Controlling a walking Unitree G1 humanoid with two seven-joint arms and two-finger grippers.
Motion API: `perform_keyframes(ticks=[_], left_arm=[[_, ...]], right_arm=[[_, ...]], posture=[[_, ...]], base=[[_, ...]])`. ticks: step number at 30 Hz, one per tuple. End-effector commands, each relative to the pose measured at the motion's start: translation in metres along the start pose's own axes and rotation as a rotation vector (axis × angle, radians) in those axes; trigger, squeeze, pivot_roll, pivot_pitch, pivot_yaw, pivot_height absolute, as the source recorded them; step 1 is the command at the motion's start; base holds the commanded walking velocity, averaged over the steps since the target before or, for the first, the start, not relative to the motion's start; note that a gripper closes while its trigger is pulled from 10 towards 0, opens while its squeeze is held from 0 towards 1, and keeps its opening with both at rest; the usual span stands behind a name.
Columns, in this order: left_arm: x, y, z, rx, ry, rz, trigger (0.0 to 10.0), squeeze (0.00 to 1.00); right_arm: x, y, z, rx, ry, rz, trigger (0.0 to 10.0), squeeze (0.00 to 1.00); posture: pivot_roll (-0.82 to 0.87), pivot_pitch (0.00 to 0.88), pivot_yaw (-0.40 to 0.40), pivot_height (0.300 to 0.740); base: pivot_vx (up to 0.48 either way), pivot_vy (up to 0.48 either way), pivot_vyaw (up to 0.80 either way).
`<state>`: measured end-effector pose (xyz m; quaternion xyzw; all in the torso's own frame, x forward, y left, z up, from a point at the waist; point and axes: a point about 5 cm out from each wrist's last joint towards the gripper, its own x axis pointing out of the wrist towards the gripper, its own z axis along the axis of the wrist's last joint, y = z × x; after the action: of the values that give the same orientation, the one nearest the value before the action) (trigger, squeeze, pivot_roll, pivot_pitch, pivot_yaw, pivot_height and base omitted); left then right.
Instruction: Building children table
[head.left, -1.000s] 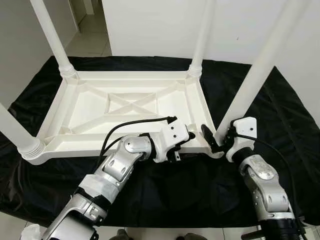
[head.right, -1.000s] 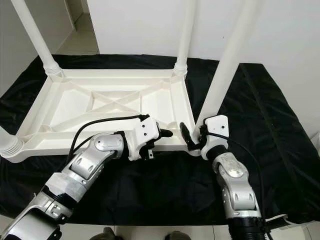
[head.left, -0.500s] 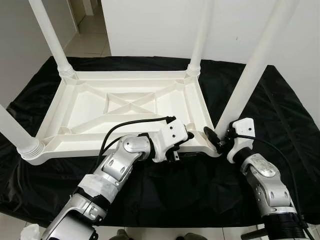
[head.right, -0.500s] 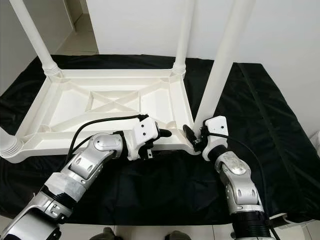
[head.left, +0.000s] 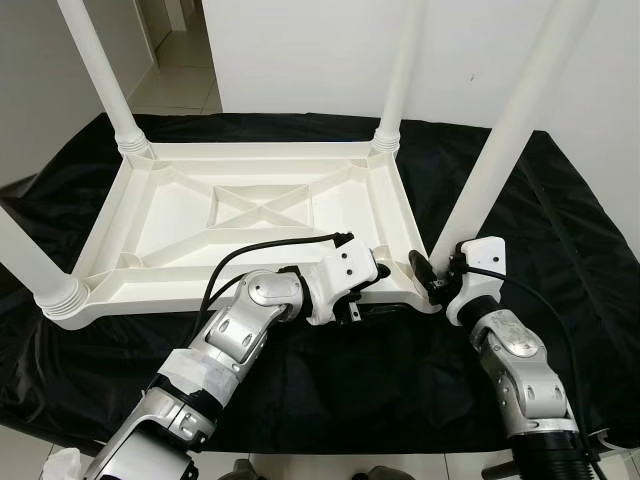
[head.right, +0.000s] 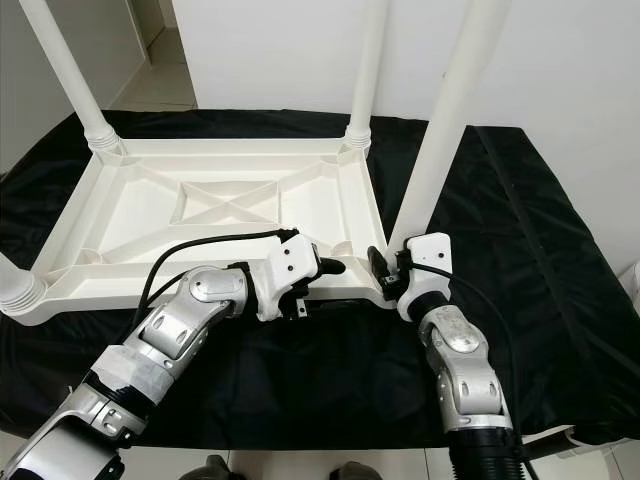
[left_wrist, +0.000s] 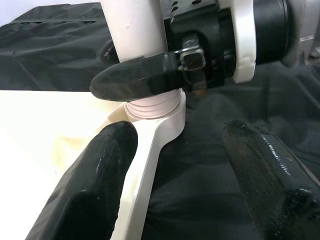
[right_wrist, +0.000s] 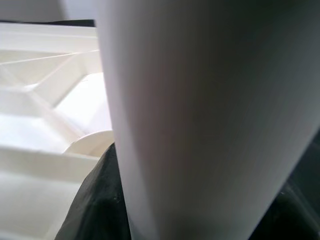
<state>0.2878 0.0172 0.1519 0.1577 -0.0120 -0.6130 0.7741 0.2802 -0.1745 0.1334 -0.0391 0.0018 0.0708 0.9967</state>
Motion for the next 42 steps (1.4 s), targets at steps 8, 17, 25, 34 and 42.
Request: perform_keyframes(ticks=[8, 17, 25, 34, 42], left_arm=[[0.002, 0.001, 0.0, 0.014, 0.01, 0.0, 10.0, 0.0], [0.003, 0.0, 0.0, 0.014, 0.01, 0.003, 10.0, 0.0], [0.002, -0.001, 0.0, 0.012, 0.012, 0.004, 10.0, 0.0], [0.0, -0.001, -0.001, 0.01, 0.017, 0.005, 10.0, 0.0], [-0.003, -0.002, -0.001, -0.014, 0.007, -0.007, 10.0, 0.0]], right_arm=[[-0.001, 0.003, -0.006, 0.025, 0.062, -0.28, 10.0, 0.0], [-0.007, 0.025, -0.006, 0.102, 0.051, -0.515, 10.0, 0.0], [-0.003, 0.038, -0.003, 0.126, 0.05, -0.417, 10.0, 0.0], [-0.007, 0.037, 0.004, 0.142, -0.01, -0.333, 10.0, 0.0], [-0.012, 0.028, 0.004, 0.075, -0.045, -0.048, 10.0, 0.0]], posture=[[-0.07, 0.0, 0.025, 0.74], [-0.06, 0.0, 0.017, 0.74], [-0.06, 0.0, 0.016, 0.74], [-0.05, 0.0, 0.01, 0.74], [-0.05, 0.0, 0.006, 0.74]], base=[[0.0, 0.0, 0.0], [0.0, 0.0, 0.0], [0.0, 0.0, 0.0], [0.0, 0.0, 0.0], [0.0, 0.0, 0.0]])
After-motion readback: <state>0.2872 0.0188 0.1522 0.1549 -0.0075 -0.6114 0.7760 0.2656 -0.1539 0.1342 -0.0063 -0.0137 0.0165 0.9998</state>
